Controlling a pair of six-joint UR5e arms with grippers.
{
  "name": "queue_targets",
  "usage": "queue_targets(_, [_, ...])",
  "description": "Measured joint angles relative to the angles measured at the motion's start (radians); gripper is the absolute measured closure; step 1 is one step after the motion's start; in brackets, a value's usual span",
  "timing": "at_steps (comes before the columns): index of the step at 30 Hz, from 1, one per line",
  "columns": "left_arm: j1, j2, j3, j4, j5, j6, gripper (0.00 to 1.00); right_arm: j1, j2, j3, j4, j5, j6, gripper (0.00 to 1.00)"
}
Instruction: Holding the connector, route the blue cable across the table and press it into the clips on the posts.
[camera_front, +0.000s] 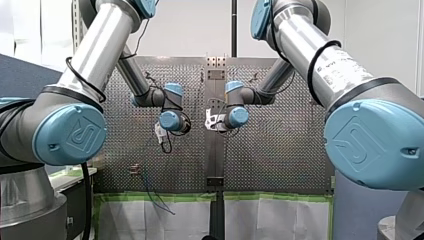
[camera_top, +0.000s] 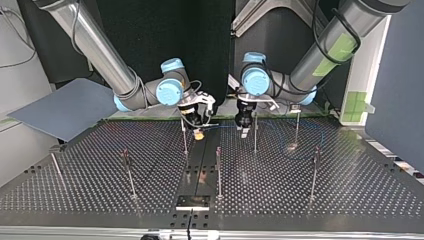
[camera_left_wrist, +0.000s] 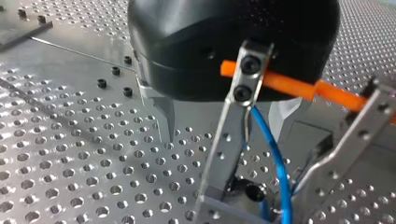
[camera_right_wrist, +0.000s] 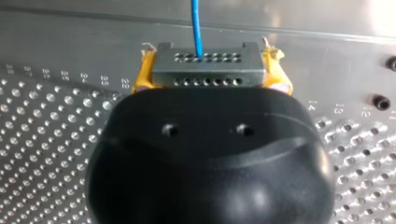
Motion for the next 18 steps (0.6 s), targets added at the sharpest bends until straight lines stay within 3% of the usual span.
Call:
queue_targets(1, [-0.001, 0.000, 0.000, 0.000, -0.002, 0.003, 0.29, 0.000, 0.000, 0.000, 0.000, 0.000, 0.000, 1.00])
queue_targets(2, [-0.001, 0.000, 0.000, 0.000, -0.004, 0.005, 0.42, 0.000, 0.000, 0.000, 0.000, 0.000, 0.000, 1.00])
queue_targets(3, [-0.002, 0.000, 0.000, 0.000, -0.005, 0.006, 0.42, 0.000, 0.000, 0.000, 0.000, 0.000, 0.000, 1.00])
queue_targets(4, [-0.003, 0.000, 0.000, 0.000, -0.006, 0.007, 0.55, -0.001, 0.000, 0.000, 0.000, 0.000, 0.000, 1.00])
queue_targets(5, [-0.004, 0.000, 0.000, 0.000, -0.007, 0.008, 0.75, -0.001, 0.000, 0.000, 0.000, 0.000, 0.000, 1.00])
queue_targets(7, [-0.006, 0.000, 0.000, -0.001, -0.009, 0.009, 0.80, -0.002, 0.000, 0.000, 0.000, 0.000, 0.000, 1.00])
queue_targets(12, [-0.008, 0.001, 0.000, -0.004, -0.010, 0.010, 0.80, -0.003, 0.000, 0.000, 0.000, 0.000, 0.000, 1.00])
queue_targets(13, [-0.008, 0.001, 0.000, -0.004, -0.010, 0.011, 1.00, -0.003, 0.000, -0.001, 0.001, -0.001, 0.000, 1.00])
queue_targets(18, [-0.013, 0.021, 0.000, -0.023, -0.014, 0.010, 1.00, -0.003, -0.001, -0.014, 0.011, -0.001, -0.002, 1.00])
